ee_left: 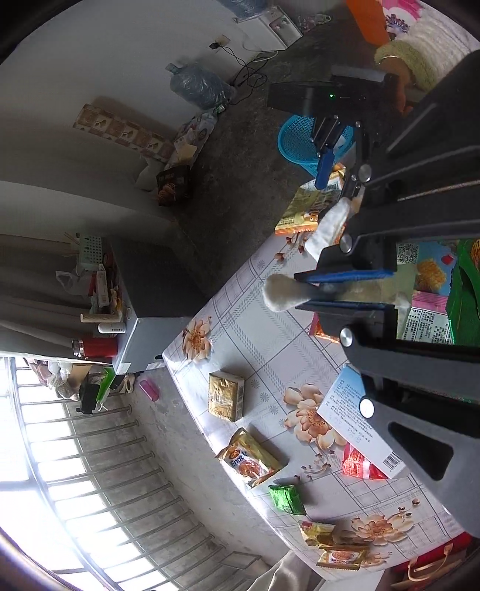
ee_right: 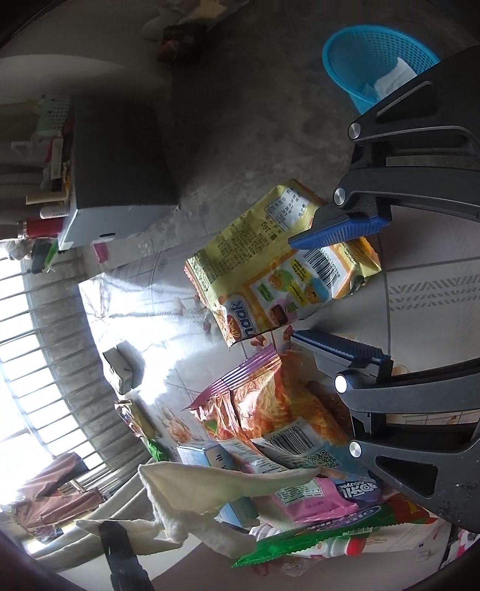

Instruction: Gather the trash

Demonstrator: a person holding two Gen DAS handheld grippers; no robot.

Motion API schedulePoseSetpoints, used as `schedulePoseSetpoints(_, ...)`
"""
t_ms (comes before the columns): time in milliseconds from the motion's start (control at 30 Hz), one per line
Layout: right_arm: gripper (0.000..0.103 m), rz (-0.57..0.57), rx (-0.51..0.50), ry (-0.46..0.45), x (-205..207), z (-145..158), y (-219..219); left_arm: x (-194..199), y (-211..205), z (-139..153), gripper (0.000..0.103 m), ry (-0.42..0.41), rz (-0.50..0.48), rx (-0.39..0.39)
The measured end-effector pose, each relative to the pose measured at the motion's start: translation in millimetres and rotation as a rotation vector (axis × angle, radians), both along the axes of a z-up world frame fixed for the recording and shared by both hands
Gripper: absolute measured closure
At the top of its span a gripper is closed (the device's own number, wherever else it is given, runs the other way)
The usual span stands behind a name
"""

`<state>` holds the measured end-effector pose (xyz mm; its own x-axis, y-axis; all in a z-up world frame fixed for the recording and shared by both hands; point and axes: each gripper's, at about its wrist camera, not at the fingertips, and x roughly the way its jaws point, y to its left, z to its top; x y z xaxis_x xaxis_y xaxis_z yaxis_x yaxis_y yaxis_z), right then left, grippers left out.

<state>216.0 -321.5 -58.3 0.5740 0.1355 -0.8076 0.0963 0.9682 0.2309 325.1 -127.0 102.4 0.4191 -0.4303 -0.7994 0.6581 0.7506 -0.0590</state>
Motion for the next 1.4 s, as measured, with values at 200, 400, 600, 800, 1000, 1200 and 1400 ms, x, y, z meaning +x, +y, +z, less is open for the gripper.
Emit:
schedulePoseSetpoints(200,0.061,0.005,-0.026,0.006,-0.4,-1.0,-0.1,-4.0,9.0,25.5,0.095,0.002,0.029,-0.150)
schedulePoseSetpoints(400,0.098,-0.078,0.098,0.007,0.1,-0.2,-20.2,-18.7,18.4,33.6,0.095,0.000,0.034,-0.219)
schedulePoseSetpoints(600,0.103,-0.137,0.179,-0.014,-12.2,2.1,-30.5,-30.3,29.3,26.1,0.095,0.005,0.070,-0.260)
schedulePoseSetpoints(800,0.103,-0.177,0.211,-0.069,-36.8,20.5,-36.3,-43.7,29.6,16.5,0.095,-0.018,0.084,-0.262)
schedulePoseSetpoints(1000,0.103,-0.225,0.262,-0.131,-65.4,38.7,-46.6,-57.2,17.1,10.8,0.095,-0.039,0.062,-0.251)
schedulePoseSetpoints(1200,0.103,-0.295,0.309,-0.199,-99.3,51.8,-66.7,-72.8,-11.9,13.0,0.095,-0.046,0.001,-0.255)
schedulePoseSetpoints(1400,0.103,-0.380,0.330,-0.237,-130.5,51.0,-92.3,-90.2,-53.2,15.7,0.095,-0.042,-0.085,-0.255)
